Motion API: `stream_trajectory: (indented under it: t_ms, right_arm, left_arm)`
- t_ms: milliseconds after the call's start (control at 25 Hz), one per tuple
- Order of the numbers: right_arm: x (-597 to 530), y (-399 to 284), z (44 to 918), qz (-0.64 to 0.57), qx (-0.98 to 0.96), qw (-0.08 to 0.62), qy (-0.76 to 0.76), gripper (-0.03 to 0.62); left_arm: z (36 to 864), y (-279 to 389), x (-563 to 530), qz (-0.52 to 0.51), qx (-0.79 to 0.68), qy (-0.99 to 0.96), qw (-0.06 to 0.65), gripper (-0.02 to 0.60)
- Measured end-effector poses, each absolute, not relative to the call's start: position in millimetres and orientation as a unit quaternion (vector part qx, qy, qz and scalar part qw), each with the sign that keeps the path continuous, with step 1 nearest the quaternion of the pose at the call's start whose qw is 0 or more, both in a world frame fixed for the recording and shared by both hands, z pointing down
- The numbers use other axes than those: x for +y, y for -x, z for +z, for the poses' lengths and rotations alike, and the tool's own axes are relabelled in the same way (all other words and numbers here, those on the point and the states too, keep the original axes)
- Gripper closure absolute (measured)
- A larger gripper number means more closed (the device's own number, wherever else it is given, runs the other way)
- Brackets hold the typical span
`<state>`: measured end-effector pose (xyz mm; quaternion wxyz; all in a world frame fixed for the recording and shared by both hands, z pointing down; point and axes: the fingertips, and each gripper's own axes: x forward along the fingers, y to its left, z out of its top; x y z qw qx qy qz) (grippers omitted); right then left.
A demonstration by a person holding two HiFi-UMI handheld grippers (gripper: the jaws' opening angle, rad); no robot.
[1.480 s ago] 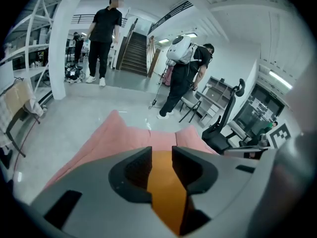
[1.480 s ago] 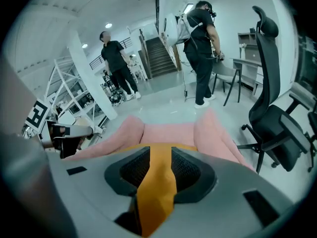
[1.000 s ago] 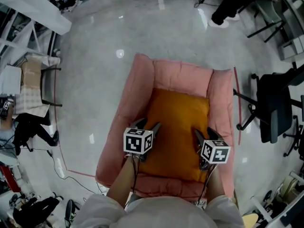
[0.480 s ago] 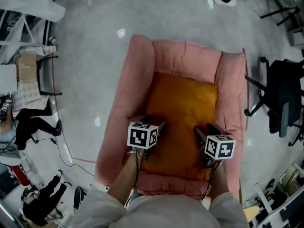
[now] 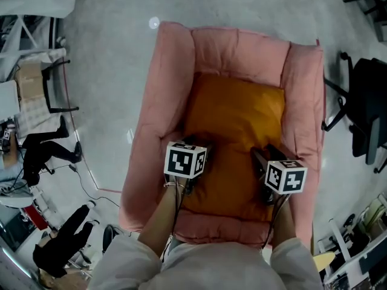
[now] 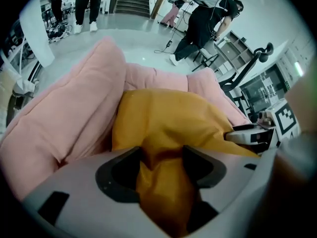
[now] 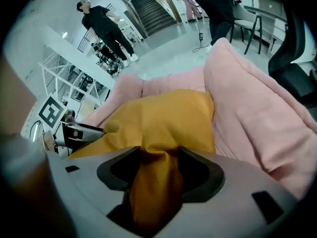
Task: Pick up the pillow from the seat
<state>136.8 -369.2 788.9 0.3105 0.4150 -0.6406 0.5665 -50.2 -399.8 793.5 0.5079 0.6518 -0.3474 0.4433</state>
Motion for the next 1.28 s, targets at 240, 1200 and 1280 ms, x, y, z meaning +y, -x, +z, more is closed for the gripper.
stream_trajectory:
  t_ms: [240,1200,1280]
  right_arm:
    - [-368.9,-130.3,789.3,0.564,-0.651,0.314,-0.400,0.412]
    - [-404.5,-135.0,694.2,0.481,-0.719,0.257,-0.430,0.557]
    - [-412.5,-137.6,676.2,0.466,-0.728,0.246,-0.438,0.557]
  left_arm:
    - [792.3,42.4,-396.8,0.462,-0.324,-0.661,0.495,0.447]
    - [700.6,35.8,-426.9,0.346,-0.361,-0.708,0.499,0.555]
    - [682.6,34.0,-435.7,0.323,-0.365,-0.721,0.493,0.555]
